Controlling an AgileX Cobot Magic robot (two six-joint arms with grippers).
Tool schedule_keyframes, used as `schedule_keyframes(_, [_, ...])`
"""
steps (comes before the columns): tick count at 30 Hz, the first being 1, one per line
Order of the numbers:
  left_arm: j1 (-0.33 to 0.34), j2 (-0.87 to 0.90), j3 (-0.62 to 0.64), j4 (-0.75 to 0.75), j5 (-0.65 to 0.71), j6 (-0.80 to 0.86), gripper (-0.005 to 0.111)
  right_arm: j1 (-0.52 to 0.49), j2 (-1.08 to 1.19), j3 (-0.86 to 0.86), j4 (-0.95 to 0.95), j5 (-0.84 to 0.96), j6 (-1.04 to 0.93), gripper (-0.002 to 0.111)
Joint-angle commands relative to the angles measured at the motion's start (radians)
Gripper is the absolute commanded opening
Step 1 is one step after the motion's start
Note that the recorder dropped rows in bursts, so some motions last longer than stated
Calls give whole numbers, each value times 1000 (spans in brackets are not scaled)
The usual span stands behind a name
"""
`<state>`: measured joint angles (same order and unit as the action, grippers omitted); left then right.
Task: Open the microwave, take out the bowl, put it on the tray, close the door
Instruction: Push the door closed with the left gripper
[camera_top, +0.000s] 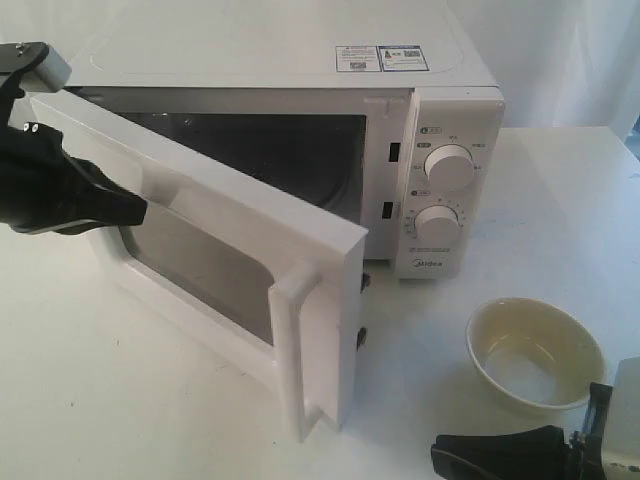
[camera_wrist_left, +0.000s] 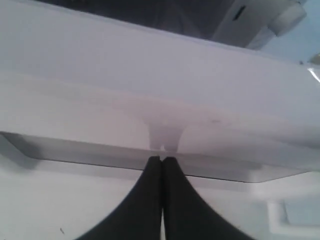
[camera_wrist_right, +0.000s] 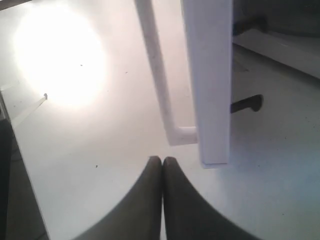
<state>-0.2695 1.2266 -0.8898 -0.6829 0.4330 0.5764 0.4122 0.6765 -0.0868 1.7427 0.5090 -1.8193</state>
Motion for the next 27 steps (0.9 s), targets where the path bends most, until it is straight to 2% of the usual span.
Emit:
schedule_keyframes(1, [-37,41,4,-42,-129,9,0,-1,-6,4,2,9,-15,0])
schedule_keyframes(8, [-81,112,-63,-42,-168,27,0,-1,-6,5,2,5,-16,0])
schedule_keyframes(16, [-81,135,-125,-46,-145,34,0,-1,-6,5,2,-26,-20,0])
schedule_keyframes(18, [-81,108,-125,-19,-94,44,0,-1,-6,5,2,-25,-15,0])
schedule_keyframes(21, [-81,17,-95,-19,-86,10,0,-1,-6,5,2,1,-8,0])
schedule_keyframes(27, [-81,-167,37,-19,-91,-22,0,-1,-6,-77,2,23,77,0])
